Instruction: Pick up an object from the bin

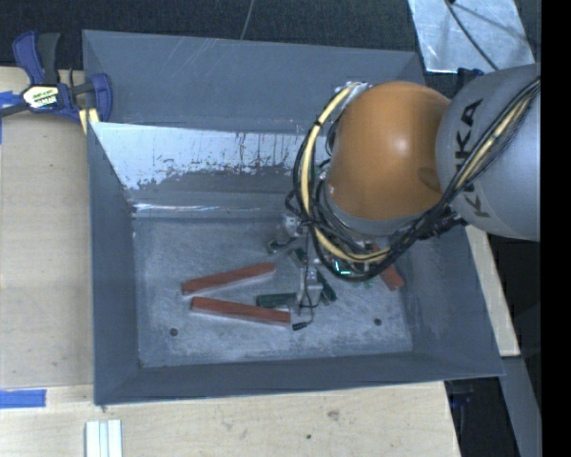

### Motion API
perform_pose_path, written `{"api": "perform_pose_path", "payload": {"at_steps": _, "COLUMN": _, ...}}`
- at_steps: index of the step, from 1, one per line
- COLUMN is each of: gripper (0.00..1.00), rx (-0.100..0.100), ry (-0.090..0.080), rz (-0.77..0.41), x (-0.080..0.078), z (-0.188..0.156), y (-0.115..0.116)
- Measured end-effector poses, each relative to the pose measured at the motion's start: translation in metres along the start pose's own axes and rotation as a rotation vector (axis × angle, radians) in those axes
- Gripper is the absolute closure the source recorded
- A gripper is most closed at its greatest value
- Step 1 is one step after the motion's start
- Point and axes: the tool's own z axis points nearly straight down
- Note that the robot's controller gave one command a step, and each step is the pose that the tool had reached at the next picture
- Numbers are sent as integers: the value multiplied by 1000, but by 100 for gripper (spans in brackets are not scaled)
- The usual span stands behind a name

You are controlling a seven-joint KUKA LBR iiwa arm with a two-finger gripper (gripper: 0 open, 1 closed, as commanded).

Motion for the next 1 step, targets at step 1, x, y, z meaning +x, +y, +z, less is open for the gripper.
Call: {"api": "perform_pose_path", "payload": {"at_steps": 1, "gripper": 0, "rx": -1, "ry": -8, "rz": 2, "x": -2, "z": -4, "y": 0}}
